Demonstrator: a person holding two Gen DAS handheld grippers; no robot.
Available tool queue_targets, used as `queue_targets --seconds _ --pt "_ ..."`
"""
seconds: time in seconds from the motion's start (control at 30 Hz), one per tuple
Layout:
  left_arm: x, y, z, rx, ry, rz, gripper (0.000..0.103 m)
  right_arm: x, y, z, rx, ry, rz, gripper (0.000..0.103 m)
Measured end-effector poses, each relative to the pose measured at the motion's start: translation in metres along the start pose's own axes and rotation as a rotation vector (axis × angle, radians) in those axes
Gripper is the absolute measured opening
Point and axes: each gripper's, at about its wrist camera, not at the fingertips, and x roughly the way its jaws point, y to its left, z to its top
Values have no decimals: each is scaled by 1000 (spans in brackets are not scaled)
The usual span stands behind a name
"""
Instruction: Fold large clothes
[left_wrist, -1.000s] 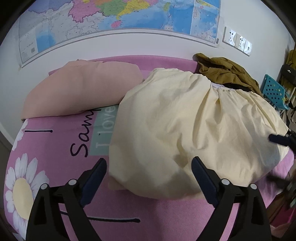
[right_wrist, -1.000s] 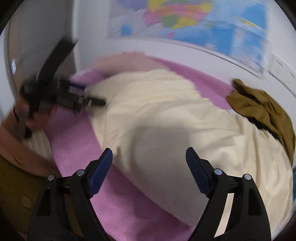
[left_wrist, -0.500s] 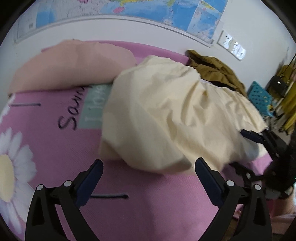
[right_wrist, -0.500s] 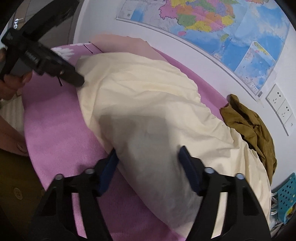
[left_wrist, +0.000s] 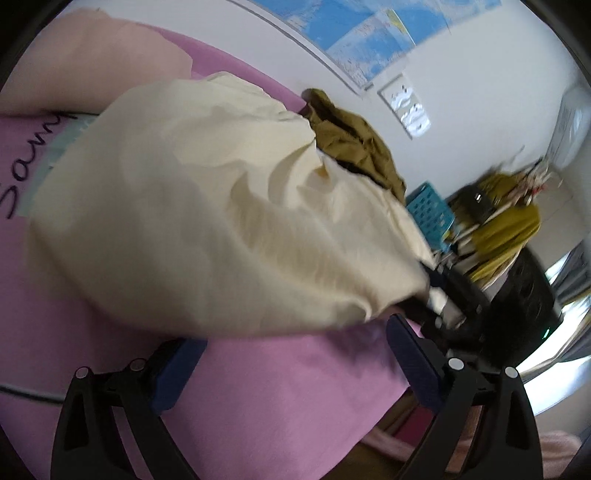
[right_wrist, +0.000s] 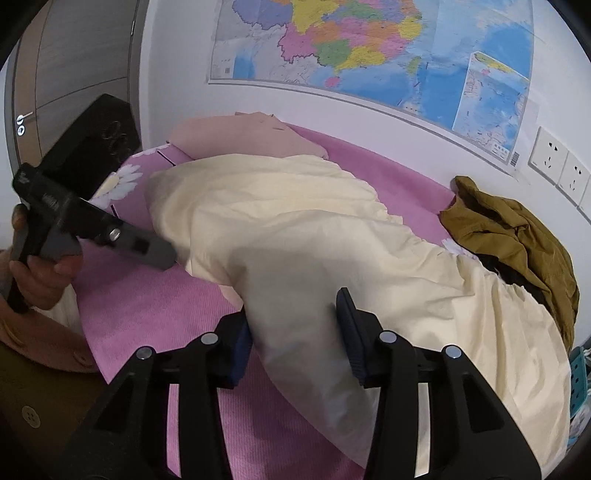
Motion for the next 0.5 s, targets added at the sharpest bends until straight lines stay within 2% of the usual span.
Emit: queue_targets --seconds 0.07,0.27,0.4,0.5 --pt "1 3 4 -35 -21 -46 93 0 -1 -1 12 -3 8 42" --pt "7 12 19 -129 -84 -95 93 -1 -3 -2 39 -12 26 42" --pt "22 7 31 -144 -74 -91 93 -1 -5 -3 67 -15 40 42" --pt "36 1 41 -133 -62 -42 93 -1 -7 -4 91 -15 52 42"
